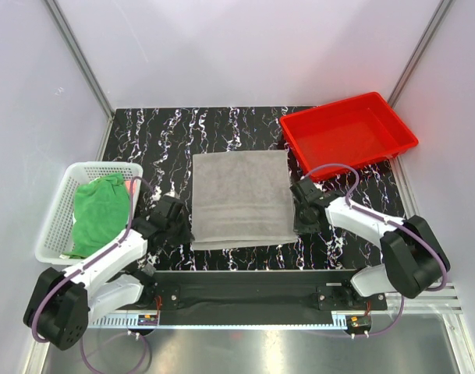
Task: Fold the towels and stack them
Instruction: Fold the towel
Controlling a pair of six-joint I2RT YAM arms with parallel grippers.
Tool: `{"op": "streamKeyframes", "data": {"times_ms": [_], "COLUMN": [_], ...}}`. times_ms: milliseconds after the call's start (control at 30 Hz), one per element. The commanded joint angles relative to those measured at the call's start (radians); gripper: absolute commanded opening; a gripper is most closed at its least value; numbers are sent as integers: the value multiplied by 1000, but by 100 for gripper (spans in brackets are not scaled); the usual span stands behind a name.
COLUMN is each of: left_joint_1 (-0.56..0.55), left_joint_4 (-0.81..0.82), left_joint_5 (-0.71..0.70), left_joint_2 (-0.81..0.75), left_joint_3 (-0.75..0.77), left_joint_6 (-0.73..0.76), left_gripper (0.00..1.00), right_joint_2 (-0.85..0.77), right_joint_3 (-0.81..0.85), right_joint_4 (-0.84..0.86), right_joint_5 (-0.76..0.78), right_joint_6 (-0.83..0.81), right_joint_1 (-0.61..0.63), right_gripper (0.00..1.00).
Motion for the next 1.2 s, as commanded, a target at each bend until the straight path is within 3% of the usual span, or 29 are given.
{"op": "streamKeyframes", "data": {"times_ms": [0,200,267,400,500,700,833,1167], "left_joint_1": [-7,-7,-7,-9,-37,-90,-105,-125], "left_joint_4": [47,61,21,-229,-284,-185,-81,-45], "left_joint_5": [6,6,-40,-122,-111,-25,46,38], "left_joint_2": [-14,-3,6,30,-22,-118,-147,-239], "left_joint_3": [-39,-59,33,334,406,143,-18,-152], "left_joint_6": [-40,-35,-11,57,48,-27,-87,-130], "left_gripper": [0,0,0,0,0,0,0,0], "right_joint_2": [-4,3,8,-10,-62,-202,-182,-116], "right_joint_3": [-27,-36,41,273,324,79,-62,-104], "right_joint_4": [78,106,48,-149,-235,-129,-26,69], "right_joint_5": [33,6,16,64,55,6,3,-19], "right_joint_6": [45,39,5,-53,-57,15,58,92], "right_joint_1": [8,8,8,5,7,5,7,7], "right_gripper": [0,0,0,0,0,0,0,0]}}
